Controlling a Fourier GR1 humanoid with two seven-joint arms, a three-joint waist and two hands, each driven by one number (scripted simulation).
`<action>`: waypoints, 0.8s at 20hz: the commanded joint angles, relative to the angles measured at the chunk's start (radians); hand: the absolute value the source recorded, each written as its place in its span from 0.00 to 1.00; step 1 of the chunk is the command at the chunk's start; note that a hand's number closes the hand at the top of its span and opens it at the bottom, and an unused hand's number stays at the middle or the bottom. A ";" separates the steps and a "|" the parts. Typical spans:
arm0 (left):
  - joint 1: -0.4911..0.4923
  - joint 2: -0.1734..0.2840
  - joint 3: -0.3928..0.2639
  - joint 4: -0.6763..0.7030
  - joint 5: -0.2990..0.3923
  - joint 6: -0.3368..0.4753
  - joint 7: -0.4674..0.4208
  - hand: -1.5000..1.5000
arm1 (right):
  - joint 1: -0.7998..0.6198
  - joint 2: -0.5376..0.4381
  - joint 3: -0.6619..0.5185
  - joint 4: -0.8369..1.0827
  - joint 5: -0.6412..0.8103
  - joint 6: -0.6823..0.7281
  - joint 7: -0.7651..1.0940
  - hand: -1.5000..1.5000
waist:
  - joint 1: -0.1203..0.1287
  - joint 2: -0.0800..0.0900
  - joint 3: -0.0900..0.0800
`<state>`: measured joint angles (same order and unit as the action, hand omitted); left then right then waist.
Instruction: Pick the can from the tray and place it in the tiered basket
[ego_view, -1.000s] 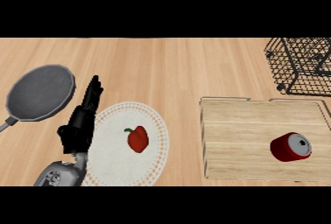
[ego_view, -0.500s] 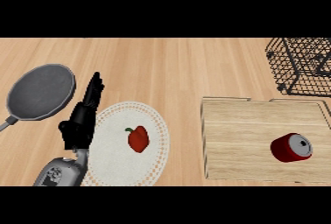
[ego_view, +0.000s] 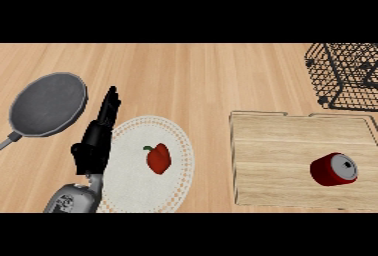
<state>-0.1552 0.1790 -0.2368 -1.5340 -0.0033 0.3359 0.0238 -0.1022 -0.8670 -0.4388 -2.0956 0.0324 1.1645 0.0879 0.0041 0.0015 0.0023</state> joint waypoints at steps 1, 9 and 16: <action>-0.021 -0.028 -0.007 -0.016 -0.030 0.028 0.038 0.50 | 0.030 0.015 0.021 -0.031 0.153 0.066 -0.179 0.00 | -0.003 -0.001 0.001; 0.017 -0.014 0.017 -0.013 -0.031 0.003 0.002 0.50 | 0.150 -0.090 0.087 -0.017 0.366 -0.107 -0.423 0.00 | -0.008 -0.003 0.001; 0.033 -0.035 0.010 0.018 -0.032 -0.025 -0.056 0.50 | 0.150 -0.140 0.243 0.051 0.544 -0.357 -0.567 0.00 | 0.003 0.001 -0.001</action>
<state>-0.1488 0.1650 -0.2144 -1.5375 -0.0254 0.3143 0.0193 0.0390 -0.9837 -0.2546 -2.1043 0.4710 0.8650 -0.2895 0.0031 0.0014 0.0024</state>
